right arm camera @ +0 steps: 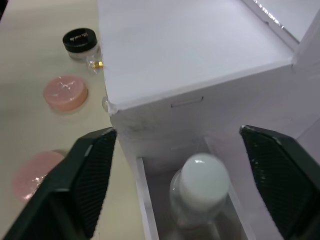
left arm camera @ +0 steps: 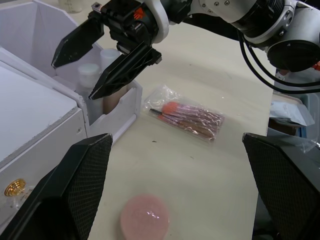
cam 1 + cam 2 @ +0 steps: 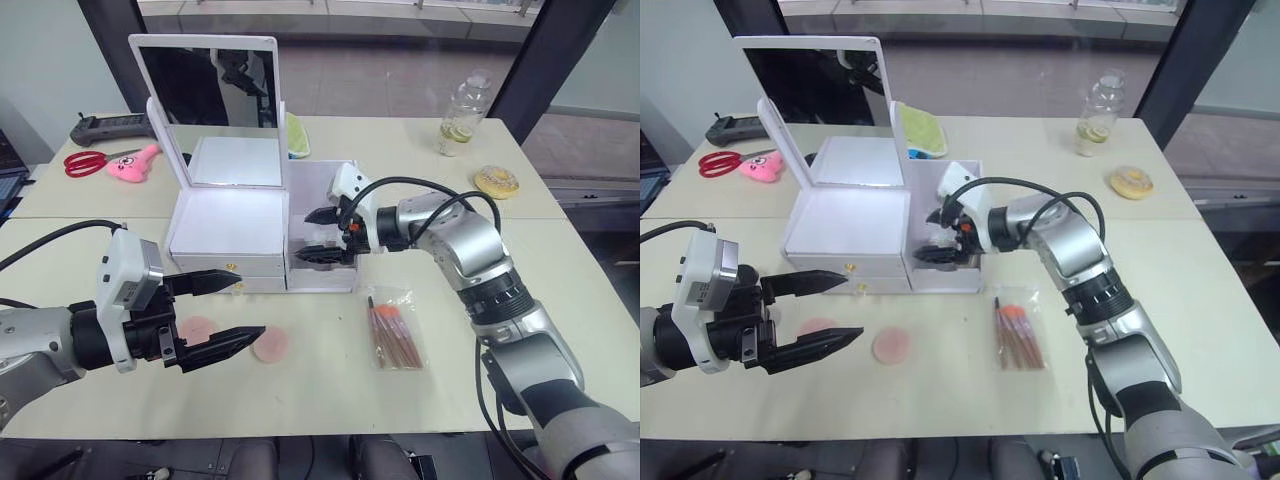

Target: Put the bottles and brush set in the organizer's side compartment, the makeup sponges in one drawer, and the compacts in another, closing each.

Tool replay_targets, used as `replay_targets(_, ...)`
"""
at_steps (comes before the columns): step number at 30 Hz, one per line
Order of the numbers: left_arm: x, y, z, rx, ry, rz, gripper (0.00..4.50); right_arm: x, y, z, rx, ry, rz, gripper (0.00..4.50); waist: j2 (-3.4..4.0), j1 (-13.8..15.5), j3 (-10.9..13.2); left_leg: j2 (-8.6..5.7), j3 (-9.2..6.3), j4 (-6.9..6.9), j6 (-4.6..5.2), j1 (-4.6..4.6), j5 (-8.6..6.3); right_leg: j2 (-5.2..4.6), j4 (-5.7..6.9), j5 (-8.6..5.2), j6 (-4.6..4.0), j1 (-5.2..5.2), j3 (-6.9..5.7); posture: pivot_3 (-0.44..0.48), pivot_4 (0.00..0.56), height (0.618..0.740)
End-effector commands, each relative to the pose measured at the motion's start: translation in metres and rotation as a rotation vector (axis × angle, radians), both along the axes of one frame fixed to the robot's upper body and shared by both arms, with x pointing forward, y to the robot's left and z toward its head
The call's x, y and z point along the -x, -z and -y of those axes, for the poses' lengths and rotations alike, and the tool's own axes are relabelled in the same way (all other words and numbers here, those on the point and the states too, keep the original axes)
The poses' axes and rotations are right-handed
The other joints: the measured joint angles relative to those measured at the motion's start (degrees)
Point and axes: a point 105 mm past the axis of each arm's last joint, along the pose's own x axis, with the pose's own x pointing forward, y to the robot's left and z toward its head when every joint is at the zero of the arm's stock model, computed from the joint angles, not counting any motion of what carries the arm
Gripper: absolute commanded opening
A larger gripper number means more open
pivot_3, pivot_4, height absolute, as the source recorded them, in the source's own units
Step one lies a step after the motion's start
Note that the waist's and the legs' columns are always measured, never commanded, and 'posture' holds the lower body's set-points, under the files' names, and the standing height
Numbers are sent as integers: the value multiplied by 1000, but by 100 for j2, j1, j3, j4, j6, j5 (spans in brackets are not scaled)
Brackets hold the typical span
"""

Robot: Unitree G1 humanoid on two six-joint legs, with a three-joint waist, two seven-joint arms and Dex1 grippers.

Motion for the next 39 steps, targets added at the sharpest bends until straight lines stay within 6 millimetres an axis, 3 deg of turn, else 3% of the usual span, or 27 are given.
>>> replay_targets(1,1,-7,0,-8,3,35,4500,11,-37,0,-60,-43,85,4475,0,0,0,0,0,0,0,0,0,0,0,0,0,0,0,0,150,740)
replay_targets(8,-4,-7,-17,-8,-45,29,4500,28,-72,22,-118,-39,112,4475,0,10,2,0,1,-1,0,0,0,0,0,-1,-2,-1,0,0,150,740)
replay_targets(15,-13,-12,-88,-79,-300,58,4500,33,-77,102,-183,186,67,4475,-1,23,3,1,4,-6,0,-2,-1,-2,-2,-7,-13,-9,0,0,150,740)
replay_targets(17,-11,-16,-109,-73,-362,60,4500,40,-69,134,-199,232,50,4475,-2,39,4,0,6,-7,0,-2,0,-3,-2,-10,-17,-13,1,0,150,740)
replay_targets(20,-1,-4,-145,-73,-457,4,4500,51,-51,178,-188,350,21,4475,-2,30,4,0,14,-10,0,-7,-1,-7,-5,-12,-19,-21,5,0,150,740)
replay_targets(24,18,25,-215,-73,-687,-75,4500,73,-23,225,-181,508,-14,4475,4,-25,4,5,26,-19,2,-6,-2,-6,-2,-15,-25,-34,12,0,150,740)
replay_targets(26,31,34,-258,-68,-841,-82,4500,84,-4,256,-194,634,-35,4475,4,-34,4,8,27,-22,4,-5,-3,-3,5,-18,-30,-44,13,0,150,740)
replay_targets(29,50,42,-306,-71,-1020,-67,4500,109,22,301,-227,803,-79,4475,-1,-18,3,8,27,-16,3,-5,-3,-4,8,-21,-32,-72,12,0,150,740)
replay_targets(35,58,33,-344,-3,-1180,41,4500,157,61,360,-229,1031,-103,4475,-47,32,-22,6,47,-13,-40,-5,-29,-23,-8,-49,-61,-68,7,0,150,740)
replay_targets(39,55,36,-348,-5,-1179,39,4500,162,66,360,-243,1035,-89,4475,-58,-20,-36,12,52,-14,-44,2,-31,-22,-6,-49,-59,-60,7,0,150,740)
